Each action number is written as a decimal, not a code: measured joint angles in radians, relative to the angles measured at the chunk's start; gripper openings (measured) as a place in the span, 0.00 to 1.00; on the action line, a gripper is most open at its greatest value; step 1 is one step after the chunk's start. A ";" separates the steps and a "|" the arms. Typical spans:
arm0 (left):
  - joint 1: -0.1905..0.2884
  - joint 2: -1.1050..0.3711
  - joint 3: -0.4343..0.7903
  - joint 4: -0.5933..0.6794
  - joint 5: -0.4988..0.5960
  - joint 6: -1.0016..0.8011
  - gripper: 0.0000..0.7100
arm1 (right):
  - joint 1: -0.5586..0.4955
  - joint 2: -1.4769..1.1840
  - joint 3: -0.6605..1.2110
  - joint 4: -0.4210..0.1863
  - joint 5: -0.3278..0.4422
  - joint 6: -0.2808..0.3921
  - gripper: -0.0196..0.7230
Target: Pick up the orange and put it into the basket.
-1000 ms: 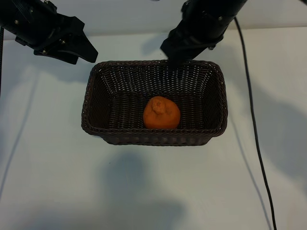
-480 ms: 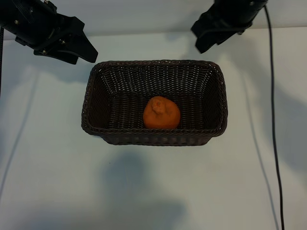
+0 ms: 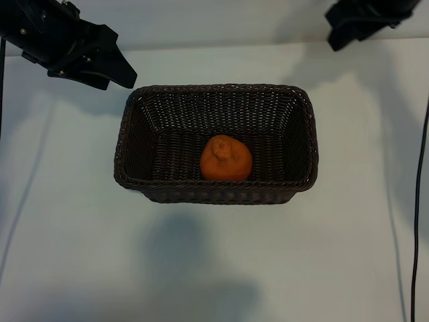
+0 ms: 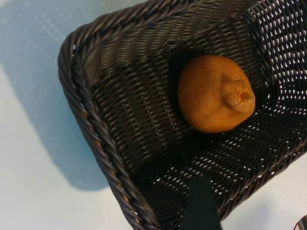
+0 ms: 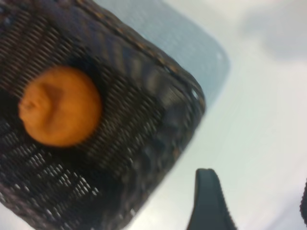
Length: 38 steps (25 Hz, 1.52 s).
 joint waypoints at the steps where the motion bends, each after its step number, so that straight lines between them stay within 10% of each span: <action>1: 0.000 0.000 0.000 0.000 0.000 0.000 0.79 | -0.015 -0.004 0.015 0.000 0.000 -0.003 0.62; 38: 0.000 0.000 0.000 0.000 0.000 0.010 0.79 | -0.080 -0.007 0.063 -0.001 0.000 -0.012 0.58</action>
